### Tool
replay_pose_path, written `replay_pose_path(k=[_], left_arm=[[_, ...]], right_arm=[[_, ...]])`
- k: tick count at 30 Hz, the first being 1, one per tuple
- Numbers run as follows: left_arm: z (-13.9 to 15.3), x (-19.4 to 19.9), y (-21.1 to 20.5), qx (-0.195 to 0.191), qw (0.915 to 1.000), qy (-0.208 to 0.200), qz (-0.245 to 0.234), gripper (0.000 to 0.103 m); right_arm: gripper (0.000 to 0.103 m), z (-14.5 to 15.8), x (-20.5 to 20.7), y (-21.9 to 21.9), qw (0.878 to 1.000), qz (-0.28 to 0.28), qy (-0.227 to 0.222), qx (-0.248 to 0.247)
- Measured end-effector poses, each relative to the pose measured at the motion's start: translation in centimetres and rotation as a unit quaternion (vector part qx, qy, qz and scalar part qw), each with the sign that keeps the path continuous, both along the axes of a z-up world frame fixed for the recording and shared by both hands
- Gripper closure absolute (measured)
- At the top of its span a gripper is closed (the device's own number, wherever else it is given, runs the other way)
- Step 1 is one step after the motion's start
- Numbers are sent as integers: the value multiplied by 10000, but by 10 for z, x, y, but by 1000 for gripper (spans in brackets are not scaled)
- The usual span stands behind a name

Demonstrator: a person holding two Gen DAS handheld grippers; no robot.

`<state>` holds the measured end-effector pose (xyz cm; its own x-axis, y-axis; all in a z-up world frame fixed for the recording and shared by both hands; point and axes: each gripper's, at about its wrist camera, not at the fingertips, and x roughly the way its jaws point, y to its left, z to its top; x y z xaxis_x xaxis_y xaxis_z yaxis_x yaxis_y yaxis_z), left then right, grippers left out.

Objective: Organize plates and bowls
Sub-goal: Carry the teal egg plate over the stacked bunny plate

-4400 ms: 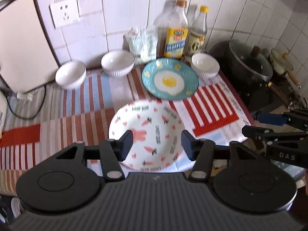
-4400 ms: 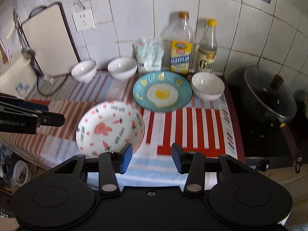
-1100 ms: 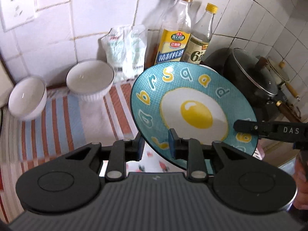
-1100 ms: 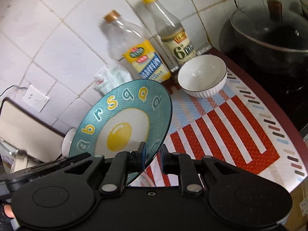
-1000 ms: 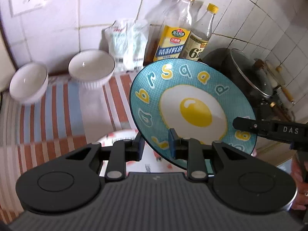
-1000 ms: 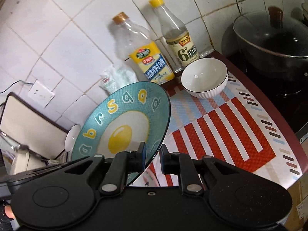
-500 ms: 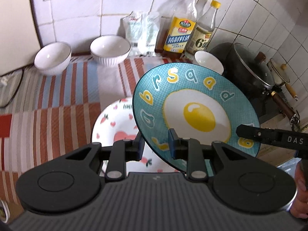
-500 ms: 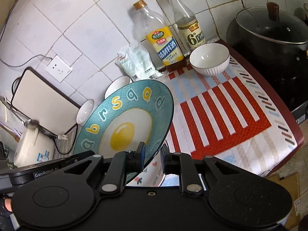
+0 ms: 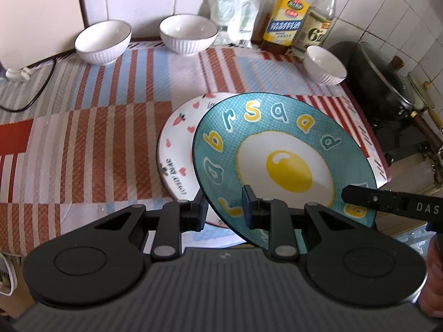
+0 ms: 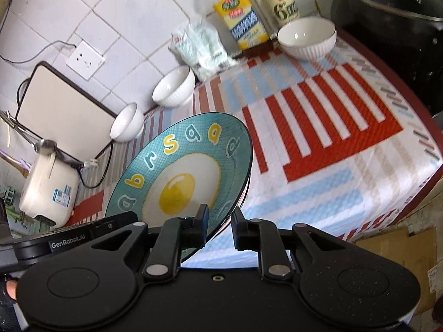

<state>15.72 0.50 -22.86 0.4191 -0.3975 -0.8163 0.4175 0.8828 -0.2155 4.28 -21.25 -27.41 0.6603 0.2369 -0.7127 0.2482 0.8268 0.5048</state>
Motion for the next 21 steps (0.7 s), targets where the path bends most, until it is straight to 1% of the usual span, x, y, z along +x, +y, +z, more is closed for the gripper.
replay_pose_path(k=[6, 12, 17, 21], left_arm=[[-18, 5, 9, -58, 9995, 278, 167, 79], [-33, 13, 9, 112, 9991, 354, 217, 79], [-43, 19, 12, 130, 9983, 500, 265, 79], [-48, 25, 15, 152, 9974, 590, 389, 79]], right_arm=[[81, -12, 9, 4, 9998, 92, 136, 57], [81, -29, 20, 9, 9992, 187, 353, 67], [81, -38, 26, 12, 9986, 174, 483, 86], [80, -41, 30, 18, 9983, 192, 557, 7]])
